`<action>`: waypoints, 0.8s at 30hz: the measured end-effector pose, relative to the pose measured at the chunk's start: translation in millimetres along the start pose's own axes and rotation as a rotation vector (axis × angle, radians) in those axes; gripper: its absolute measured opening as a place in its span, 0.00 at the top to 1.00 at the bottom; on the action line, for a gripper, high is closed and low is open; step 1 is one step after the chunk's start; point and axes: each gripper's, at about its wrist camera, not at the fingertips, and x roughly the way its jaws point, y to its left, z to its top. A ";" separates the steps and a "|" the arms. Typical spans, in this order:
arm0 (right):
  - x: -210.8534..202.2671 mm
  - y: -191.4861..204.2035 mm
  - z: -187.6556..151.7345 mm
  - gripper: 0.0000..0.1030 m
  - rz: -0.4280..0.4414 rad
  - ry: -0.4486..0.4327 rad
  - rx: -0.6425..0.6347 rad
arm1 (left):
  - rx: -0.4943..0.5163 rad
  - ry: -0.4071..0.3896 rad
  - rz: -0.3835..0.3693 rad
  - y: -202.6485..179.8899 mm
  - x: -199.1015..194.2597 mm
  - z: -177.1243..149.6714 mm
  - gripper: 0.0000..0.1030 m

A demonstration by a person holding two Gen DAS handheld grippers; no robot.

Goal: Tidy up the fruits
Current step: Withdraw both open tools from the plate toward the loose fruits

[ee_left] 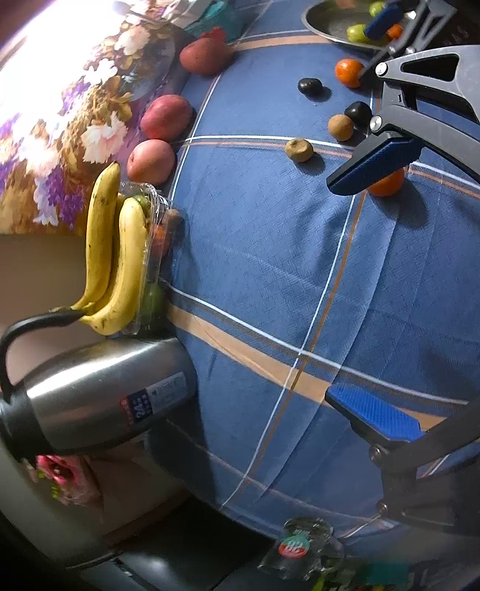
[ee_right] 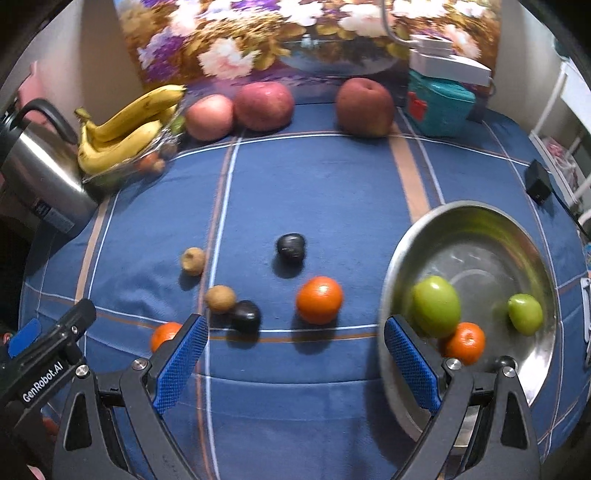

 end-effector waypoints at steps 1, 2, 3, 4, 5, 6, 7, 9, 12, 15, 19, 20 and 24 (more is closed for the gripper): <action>1.6 2.2 -0.5 0.06 0.006 0.004 -0.004 | -0.013 0.009 -0.011 1.9 2.3 -0.8 0.00; 3.7 4.0 -1.2 0.06 0.014 0.010 -0.007 | -0.019 0.017 -0.019 2.0 5.2 -1.0 0.00; 6.1 5.3 -2.2 0.06 0.024 0.017 -0.008 | -0.024 0.024 -0.026 1.7 7.4 -1.8 0.00; 8.4 6.2 -2.9 0.06 0.031 0.025 -0.008 | -0.028 0.031 -0.033 1.4 10.2 -2.8 0.00; 11.1 6.3 -4.2 0.06 0.038 0.035 -0.008 | -0.030 0.034 -0.034 0.0 12.4 -4.0 0.00; 12.6 6.3 -5.1 0.06 0.041 0.040 -0.008 | -0.032 0.033 -0.035 -1.1 14.0 -4.2 0.00; 14.3 5.7 -5.6 0.06 0.043 0.045 -0.006 | -0.033 0.034 -0.039 -2.3 15.6 -4.5 0.00; 17.3 3.1 -6.6 0.06 0.042 0.053 0.005 | -0.036 0.041 -0.063 -6.4 18.4 -5.8 0.00; 21.0 -0.3 -7.4 0.06 0.063 0.058 0.023 | -0.043 0.048 -0.075 -10.4 22.7 -7.4 0.00; 24.6 -3.2 -7.6 0.08 0.075 0.061 0.035 | -0.061 0.059 -0.091 -10.0 27.5 -8.1 0.00; 25.7 -4.8 -6.3 0.13 0.094 0.048 0.044 | -0.087 0.066 -0.111 -10.9 31.2 -8.7 0.00; 26.7 -4.7 -6.0 0.15 0.099 0.047 0.042 | -0.086 0.073 -0.113 -11.9 32.3 -9.1 0.00; 31.8 -4.7 -7.1 0.20 0.110 0.054 0.039 | -0.064 0.086 -0.103 -15.0 35.8 -10.6 0.00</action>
